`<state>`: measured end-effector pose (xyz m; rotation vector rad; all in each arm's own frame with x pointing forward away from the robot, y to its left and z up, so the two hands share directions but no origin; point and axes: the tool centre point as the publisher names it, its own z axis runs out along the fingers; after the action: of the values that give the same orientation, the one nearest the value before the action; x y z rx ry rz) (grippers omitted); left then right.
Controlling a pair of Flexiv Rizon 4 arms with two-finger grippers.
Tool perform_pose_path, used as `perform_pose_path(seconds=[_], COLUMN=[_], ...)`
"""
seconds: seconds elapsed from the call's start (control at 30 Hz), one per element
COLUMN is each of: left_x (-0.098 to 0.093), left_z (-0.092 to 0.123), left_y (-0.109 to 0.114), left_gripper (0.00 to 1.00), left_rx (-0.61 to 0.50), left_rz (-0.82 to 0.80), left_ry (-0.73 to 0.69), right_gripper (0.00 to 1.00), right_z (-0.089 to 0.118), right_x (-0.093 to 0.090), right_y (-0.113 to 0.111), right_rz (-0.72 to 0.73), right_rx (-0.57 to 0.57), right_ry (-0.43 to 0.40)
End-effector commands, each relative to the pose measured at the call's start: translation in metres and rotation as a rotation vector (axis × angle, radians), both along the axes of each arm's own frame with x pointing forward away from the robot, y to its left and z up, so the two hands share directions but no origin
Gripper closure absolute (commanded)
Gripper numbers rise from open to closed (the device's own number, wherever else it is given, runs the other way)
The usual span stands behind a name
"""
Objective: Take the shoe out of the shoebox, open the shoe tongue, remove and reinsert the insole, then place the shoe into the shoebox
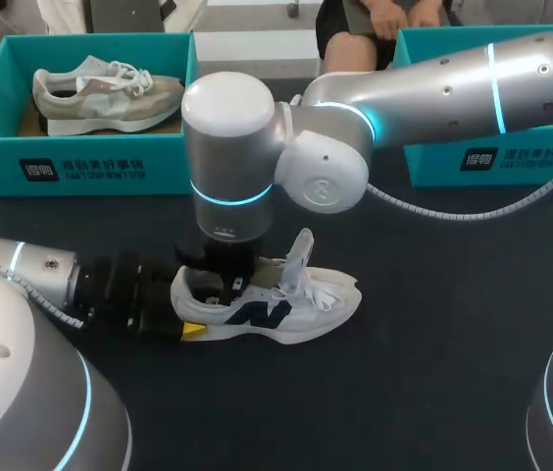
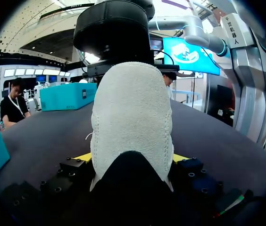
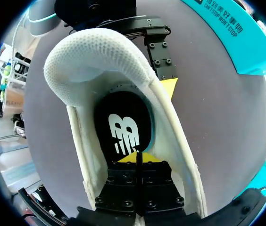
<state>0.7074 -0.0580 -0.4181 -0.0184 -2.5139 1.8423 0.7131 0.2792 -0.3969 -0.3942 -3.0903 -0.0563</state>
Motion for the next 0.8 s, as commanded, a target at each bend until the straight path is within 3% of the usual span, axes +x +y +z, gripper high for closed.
perform_pose_path(seconds=[0.03,0.47,0.6,0.8], left_x=[-0.001,-0.001,-0.001,-0.001], left_z=[-0.002,-0.002,-0.002,-0.002], left_y=[0.000,0.000,0.000,0.000], left_gripper=[1.00,1.00,1.00,1.00], left_rx=[0.001,0.001,0.001,0.001], left_rz=[0.004,0.004,0.004,0.004], left_ry=[0.000,0.000,0.000,0.000], right_gripper=[1.00,1.00,1.00,1.00], right_z=[0.025,0.064,0.072,0.085], right_x=[-0.010,-0.008,-0.003,0.012], right_y=[-0.018,-0.041,-0.040,-0.021], right_rz=[-0.014,-0.084,-0.080,-0.030], right_rx=[0.002,0.016,0.032,0.091], right_ry=[-0.029,-0.131,-0.148,-0.167])
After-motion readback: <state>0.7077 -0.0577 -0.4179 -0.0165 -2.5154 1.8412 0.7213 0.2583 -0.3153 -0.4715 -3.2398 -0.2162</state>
